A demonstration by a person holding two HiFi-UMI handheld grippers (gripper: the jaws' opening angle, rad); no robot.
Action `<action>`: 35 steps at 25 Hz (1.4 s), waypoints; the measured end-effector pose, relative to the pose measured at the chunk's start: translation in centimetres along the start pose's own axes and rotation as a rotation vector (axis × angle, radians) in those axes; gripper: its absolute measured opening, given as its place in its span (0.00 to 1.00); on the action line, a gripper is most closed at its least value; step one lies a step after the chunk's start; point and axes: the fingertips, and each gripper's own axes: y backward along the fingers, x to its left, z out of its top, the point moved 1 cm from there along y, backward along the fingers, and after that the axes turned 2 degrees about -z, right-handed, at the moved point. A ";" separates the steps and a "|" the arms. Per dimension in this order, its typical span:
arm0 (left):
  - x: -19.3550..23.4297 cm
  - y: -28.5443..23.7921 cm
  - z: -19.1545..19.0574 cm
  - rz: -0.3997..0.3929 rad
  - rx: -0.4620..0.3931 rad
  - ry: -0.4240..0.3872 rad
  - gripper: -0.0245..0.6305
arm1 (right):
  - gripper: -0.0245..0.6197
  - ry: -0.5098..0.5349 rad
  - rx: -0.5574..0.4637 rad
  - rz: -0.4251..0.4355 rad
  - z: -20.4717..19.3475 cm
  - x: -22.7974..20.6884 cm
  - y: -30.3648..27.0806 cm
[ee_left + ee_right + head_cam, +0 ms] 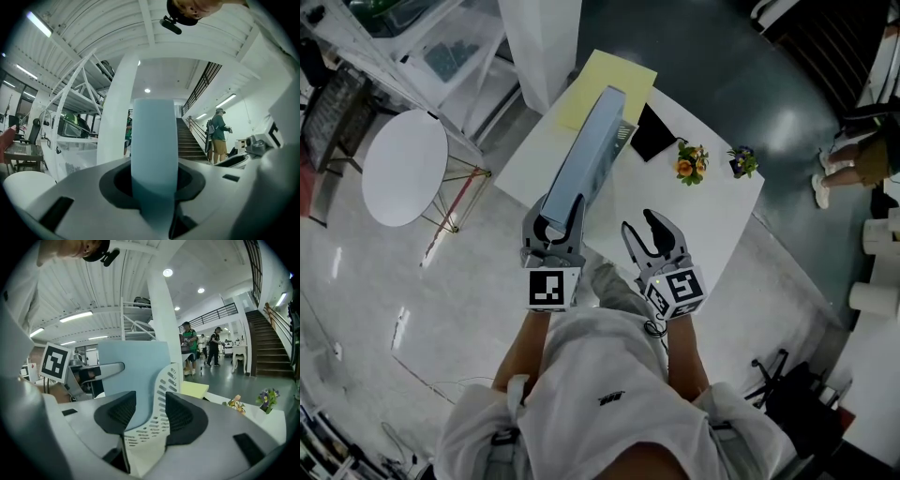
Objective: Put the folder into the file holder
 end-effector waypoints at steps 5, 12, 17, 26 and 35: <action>0.4 -0.1 -2.2 -0.014 0.054 -0.047 0.28 | 0.35 -0.005 0.007 -0.025 -0.5 -0.4 -0.2; 0.5 0.0 -3.8 -0.028 0.066 -0.055 0.29 | 0.35 -0.014 0.005 -0.066 -1.1 0.1 0.1; 0.8 0.1 -5.3 -0.022 0.089 -0.085 0.30 | 0.35 -0.018 -0.001 -0.098 -1.2 0.7 0.4; 0.7 0.2 -7.0 -0.036 0.091 -0.118 0.32 | 0.35 -0.016 -0.008 -0.172 -2.0 1.5 2.0; 0.3 0.5 -7.7 -0.083 0.141 -0.140 0.37 | 0.35 -0.015 -0.033 -0.204 -2.4 3.0 3.1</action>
